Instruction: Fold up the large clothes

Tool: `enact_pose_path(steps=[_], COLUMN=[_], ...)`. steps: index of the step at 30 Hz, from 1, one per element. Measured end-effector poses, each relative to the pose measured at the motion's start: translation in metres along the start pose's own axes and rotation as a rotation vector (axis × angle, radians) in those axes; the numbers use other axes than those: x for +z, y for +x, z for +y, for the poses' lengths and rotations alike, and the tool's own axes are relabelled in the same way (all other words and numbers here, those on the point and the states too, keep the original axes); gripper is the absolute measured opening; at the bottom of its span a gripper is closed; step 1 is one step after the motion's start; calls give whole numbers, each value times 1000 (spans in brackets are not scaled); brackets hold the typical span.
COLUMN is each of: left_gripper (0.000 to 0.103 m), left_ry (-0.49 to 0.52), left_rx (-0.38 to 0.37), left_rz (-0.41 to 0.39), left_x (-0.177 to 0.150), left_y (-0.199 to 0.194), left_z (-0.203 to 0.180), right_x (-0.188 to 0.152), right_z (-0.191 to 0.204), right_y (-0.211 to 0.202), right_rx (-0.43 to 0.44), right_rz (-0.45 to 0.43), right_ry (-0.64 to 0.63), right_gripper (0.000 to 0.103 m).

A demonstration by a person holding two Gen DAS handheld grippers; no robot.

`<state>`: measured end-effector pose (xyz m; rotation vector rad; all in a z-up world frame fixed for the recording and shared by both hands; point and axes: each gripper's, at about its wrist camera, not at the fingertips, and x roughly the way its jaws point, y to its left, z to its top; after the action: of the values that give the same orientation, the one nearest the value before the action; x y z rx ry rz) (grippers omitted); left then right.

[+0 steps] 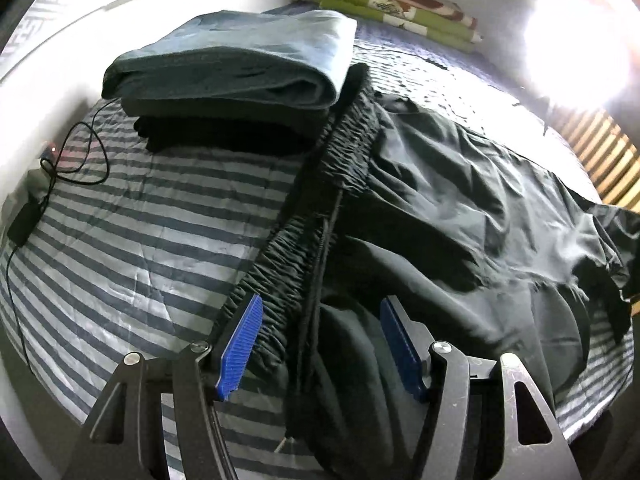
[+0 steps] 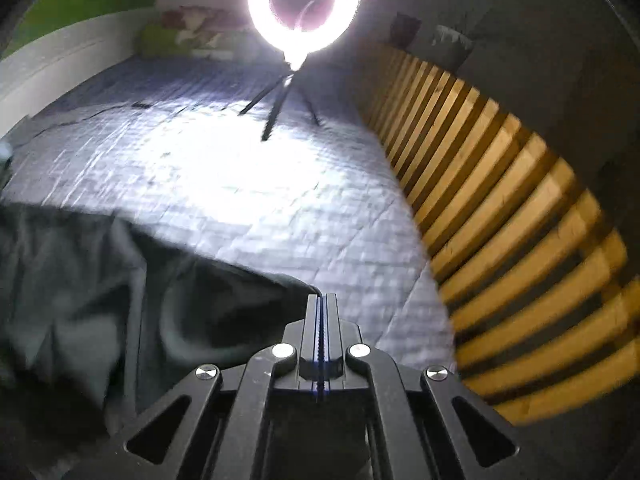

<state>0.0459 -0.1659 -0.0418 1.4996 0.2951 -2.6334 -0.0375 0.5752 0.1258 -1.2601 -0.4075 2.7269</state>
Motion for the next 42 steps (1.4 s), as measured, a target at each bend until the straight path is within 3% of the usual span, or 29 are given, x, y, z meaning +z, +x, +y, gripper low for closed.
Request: enact_pose_path(steps=[3,5,7,8,9,10,16,19,21,25,28,32,35,37,38,39,40,41,42], left_gripper=[65,65,65,65,65,65,65,65,65,70,81,82,83,82,68,46,45,36,29], left_ry=[2,-7,-4,2,8,8,12,4,-11,-83,-112,-145,-206,-226,-223,-232,-246,-261,-262], left_rx=[28,29,29,32,39,37,26,26,35,18,-37,-20,-65,-71,-71,-83,-70,-52,-44], left_rz=[7,18,23,21,14,7,-12,-9,-5,5,40,67,112,80,58,61,62,51,44], left_x=[2,4,7,8,10,11,10,1,-6,-18,-29,-35,-33,-30,-28,-26,-25,-23,-21], left_y=[6,9,9,9,7,4,-7,-13,-16,-23,-19,-6,18,24,25,27,29,27,25], left_z=[-1,-1,-3,-4,-6,-6,-6,1,10,37,53,68,77,75,72,68,67,65,65], right_x=[44,64,67,64,57,51,-29,-86,-127,-184,-208,-214,-209,-202,-199,-195,-191,-188,-186], right_z=[-2,-4,-12,-13,-15,-16,-33,-37,-32,-20,-8,2,9,15,17,20,22,23,24], right_y=[38,74,100,103,101,98,42,12,-1,-21,-23,-19,-11,-4,-2,3,6,8,10], right_rx=[-159,-207,-195,-187,-180,-161,63,188,237,255,259,276,294,283,287,296,310,320,329], right_rz=[-36,32,120,126,119,115,99,116,154,194,224,238,247,247,250,249,242,238,239], right_ry=[-18,-13,34,41,39,35,60,109,116,105,103,137,162,167,168,176,186,199,211], right_gripper=[1,2,17,31,44,48,50,59,62,62,63,63,64,65,65,65,65,65,52])
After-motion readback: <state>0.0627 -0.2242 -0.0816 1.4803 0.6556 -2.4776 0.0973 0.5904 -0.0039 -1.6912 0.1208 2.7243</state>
